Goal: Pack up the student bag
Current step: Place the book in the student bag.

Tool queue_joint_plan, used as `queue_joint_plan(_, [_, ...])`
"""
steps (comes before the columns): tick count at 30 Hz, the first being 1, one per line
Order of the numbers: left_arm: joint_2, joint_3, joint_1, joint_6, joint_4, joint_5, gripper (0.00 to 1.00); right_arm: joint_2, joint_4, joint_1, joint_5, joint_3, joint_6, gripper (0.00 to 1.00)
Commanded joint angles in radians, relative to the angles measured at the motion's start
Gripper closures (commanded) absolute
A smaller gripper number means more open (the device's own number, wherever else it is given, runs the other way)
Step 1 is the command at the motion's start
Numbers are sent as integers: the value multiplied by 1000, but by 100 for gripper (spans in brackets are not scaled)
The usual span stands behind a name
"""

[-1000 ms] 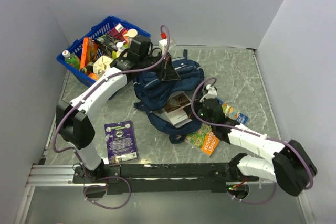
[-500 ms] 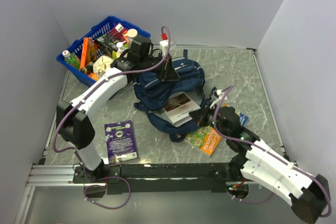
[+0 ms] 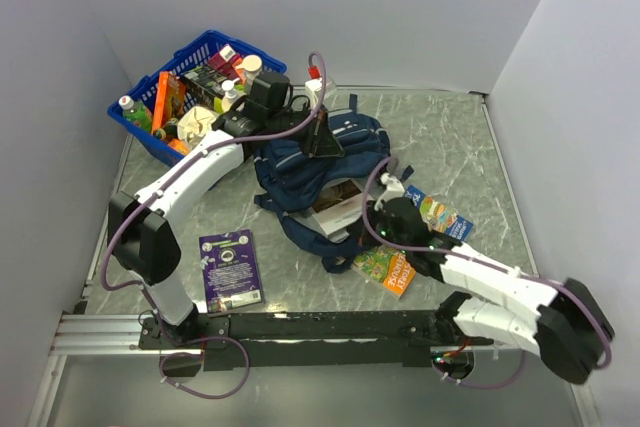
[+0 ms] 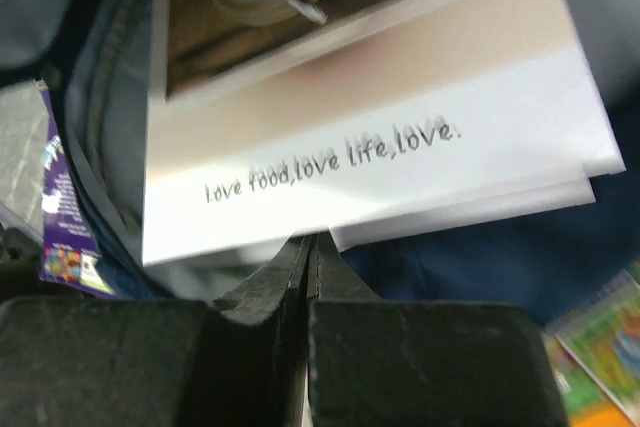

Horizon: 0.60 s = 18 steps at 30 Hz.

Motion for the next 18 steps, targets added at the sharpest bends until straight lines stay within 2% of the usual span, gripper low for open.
queue_joint_plan(1, [-70,23,-16,-24,130,49,99,148,196,8,-3,106,-18,100])
queue_joint_plan(7, [-72,34,-22,-42,131,60,99,360,555,5,11,141,-29,98])
queue_joint_plan(9, [-73,34,-24,-34,124,60,99,415,592,6,-3,175,-38,95])
queue_joint_plan(10, [-75,33,-22,-27,119,58,99,421,526,5,-3,201,-44,93])
queue_joint_plan(11, [-79,26,-22,-16,111,49,99,423,501,12,-35,224,-52,90])
queue_joint_plan(12, [-85,20,-22,10,93,46,99,406,491,16,-35,217,-65,77])
queue_joint_plan(15, [-99,-13,-13,39,75,37,99,302,444,19,-23,155,-96,56])
queue_joint_plan(17, [-102,-36,-4,44,76,21,99,203,375,23,14,96,-119,52])
queue_joint_plan(18, [-101,-41,-2,50,76,-8,99,87,372,25,19,67,-131,50])
